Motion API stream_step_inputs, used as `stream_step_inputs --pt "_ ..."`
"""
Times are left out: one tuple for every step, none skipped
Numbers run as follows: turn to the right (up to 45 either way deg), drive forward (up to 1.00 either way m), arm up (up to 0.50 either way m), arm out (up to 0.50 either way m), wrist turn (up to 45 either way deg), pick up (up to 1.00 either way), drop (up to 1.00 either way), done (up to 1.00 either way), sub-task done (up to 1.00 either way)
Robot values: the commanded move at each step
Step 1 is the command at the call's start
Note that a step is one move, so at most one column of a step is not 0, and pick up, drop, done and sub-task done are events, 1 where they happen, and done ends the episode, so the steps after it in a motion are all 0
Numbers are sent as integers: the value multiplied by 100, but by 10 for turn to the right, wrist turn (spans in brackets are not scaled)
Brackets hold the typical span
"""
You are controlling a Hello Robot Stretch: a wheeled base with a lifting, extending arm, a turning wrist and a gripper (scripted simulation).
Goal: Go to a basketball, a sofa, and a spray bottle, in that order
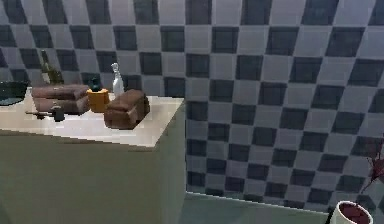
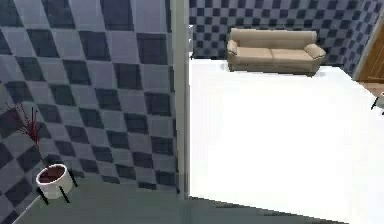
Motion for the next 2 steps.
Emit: stream_step_inputs --pt "360 0 0 0 0 0 0 0 0" --pt "0 55 0 0 0 0 0 0 0"
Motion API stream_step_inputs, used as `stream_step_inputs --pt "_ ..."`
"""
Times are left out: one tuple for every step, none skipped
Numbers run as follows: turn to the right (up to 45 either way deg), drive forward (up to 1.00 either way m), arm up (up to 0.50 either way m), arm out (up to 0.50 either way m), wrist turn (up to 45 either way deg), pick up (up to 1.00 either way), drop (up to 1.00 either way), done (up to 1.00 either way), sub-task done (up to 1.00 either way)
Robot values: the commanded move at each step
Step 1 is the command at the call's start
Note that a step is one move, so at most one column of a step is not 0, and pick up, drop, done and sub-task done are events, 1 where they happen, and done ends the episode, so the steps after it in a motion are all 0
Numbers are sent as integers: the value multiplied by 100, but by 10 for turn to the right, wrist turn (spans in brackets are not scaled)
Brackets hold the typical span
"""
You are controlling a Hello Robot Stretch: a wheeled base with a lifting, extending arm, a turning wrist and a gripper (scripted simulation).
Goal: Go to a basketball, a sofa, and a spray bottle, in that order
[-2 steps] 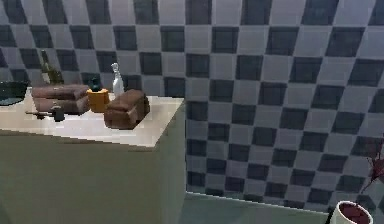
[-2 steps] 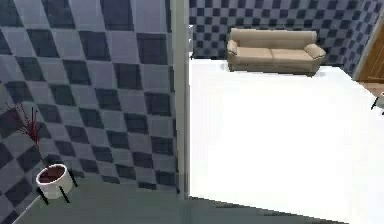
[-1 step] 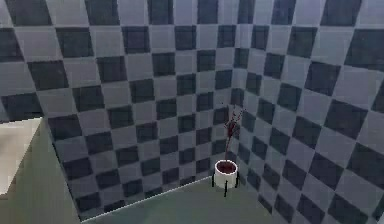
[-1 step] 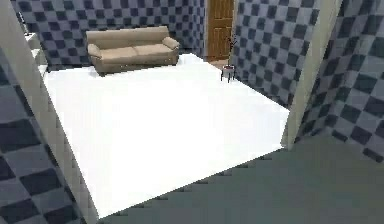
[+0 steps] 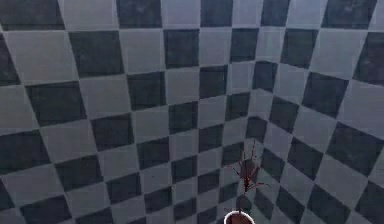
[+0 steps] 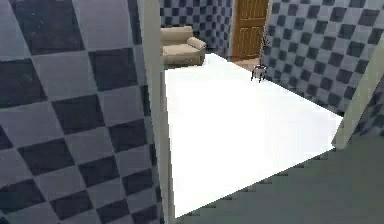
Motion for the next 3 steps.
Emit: stream_step_inputs --pt "-450 0 0 0 0 0 0 0 0" --pt "-300 0 0 0 0 0 0 0 0" --pt "0 0 0 0 0 0 0 100 0"
